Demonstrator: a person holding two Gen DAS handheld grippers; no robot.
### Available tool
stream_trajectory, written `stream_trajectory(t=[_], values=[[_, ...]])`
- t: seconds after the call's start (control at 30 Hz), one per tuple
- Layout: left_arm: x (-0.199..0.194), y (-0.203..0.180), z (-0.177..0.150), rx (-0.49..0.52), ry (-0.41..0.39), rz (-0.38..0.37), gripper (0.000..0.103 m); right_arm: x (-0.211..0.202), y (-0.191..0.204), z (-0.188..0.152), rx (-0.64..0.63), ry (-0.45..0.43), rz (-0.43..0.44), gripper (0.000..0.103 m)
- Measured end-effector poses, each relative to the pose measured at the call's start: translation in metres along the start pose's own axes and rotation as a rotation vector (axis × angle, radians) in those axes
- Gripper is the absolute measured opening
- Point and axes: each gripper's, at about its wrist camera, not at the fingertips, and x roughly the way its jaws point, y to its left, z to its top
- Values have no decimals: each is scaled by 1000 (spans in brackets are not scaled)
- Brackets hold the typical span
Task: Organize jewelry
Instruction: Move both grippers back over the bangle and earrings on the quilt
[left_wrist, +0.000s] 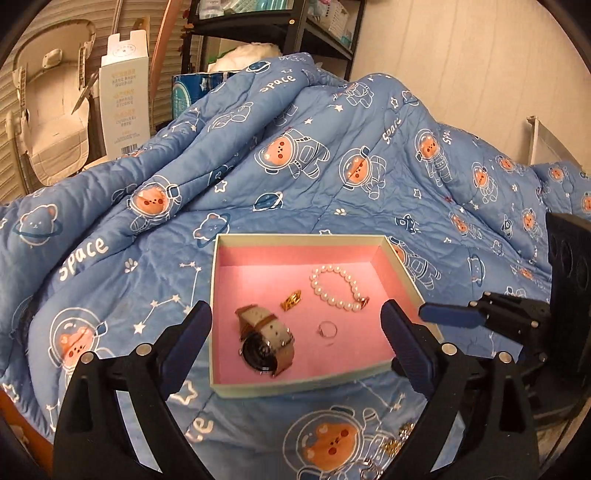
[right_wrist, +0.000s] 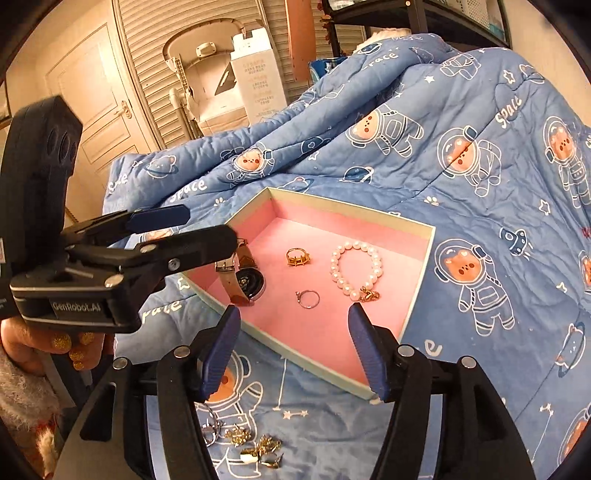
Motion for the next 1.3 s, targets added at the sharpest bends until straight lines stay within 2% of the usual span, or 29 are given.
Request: stream_trajectory(t=[0.33, 0.57, 0.87, 0.93, 1.07, 1.2, 1.3], values=[[-38, 13, -75, -46, 6, -48, 97, -19, 11, -51, -46, 9, -57, 60], [-51, -7, -109, 29, 21, -70, 97, -24, 15, -80, -66, 36, -71, 60], [-46, -30, -134, 105, 60, -85, 97, -28, 14, -104, -85, 58, -71, 60], [-44, -33, -137, 117, 73, -80, 97, -26, 16, -107, -103, 66, -74, 57], [-38, -37, -141, 141, 85, -66, 95, -19, 20, -110, -133, 89, -67, 42], [-29, -39, -143, 160, 110, -46, 84, -14, 21, -109, -138, 93, -65, 36], [-24, -43, -144, 180, 114, -42, 83, -11, 23, -107, -146, 97, -66, 32]])
